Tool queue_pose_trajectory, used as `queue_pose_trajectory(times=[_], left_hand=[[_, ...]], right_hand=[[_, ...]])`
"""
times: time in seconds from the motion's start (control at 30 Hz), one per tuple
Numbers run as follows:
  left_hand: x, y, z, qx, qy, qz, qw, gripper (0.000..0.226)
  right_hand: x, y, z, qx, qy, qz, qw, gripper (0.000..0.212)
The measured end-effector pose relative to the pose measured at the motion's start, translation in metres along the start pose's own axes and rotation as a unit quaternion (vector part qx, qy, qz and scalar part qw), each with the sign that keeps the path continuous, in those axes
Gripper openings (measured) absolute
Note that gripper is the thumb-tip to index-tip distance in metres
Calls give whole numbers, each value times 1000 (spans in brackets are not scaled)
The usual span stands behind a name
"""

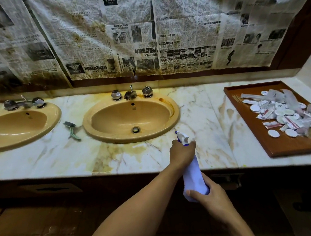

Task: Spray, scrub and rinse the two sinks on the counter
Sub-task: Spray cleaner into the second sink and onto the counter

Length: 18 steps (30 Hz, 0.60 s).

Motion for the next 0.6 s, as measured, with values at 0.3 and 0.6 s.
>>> queue_pose_trajectory(times=[0.3,0.6], left_hand=[[-2,0,1,-13,11,-14,1000,45],[-3,-5,3,-22,16,-11,1000,41]], right_hand=[[2,0,0,-1,5,-3,1000,110],[1,-2,-1,6,-3,-4,1000,106]])
Point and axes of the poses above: each hand's wrist, its own y-axis away from the middle knuckle, its own z-axis out of the back of the hand, x = y × z, the point moved 9 cm from there along -y, towards the middle knuckle, and after that the axes turned 7 degrees about z, right-handed, at the moved point
